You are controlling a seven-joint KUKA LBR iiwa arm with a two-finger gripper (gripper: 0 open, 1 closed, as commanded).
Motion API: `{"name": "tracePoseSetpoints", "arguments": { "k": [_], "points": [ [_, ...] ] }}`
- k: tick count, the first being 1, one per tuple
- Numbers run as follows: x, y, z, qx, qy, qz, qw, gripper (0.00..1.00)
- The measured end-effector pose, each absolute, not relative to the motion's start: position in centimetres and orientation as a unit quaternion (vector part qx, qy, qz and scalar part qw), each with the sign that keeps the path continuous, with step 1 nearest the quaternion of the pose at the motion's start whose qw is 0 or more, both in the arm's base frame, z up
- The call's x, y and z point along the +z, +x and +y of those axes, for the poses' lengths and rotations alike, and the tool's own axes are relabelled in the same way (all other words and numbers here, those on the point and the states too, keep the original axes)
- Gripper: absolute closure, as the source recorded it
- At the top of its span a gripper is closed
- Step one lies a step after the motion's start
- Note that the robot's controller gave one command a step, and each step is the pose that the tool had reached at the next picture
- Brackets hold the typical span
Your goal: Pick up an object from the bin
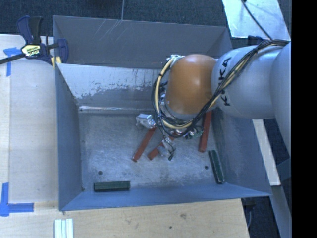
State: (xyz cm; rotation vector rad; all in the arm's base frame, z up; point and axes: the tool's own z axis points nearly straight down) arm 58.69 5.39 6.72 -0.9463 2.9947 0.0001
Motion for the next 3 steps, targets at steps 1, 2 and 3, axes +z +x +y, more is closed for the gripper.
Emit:
{"name": "tracePoseSetpoints", "arguments": {
  "k": [1, 2, 3],
  "points": [
    [7.4, 58.7, 5.5, -0.001, -0.302, 0.953, 0.0, 1.0],
    [10.4, 56.7, 0.6, -0.001, -0.476, 0.879, 0.001, 1.0],
    [14.8, 58.1, 1.0, -0.001, -0.587, 0.809, 0.003, 1.0]
  ]
}}
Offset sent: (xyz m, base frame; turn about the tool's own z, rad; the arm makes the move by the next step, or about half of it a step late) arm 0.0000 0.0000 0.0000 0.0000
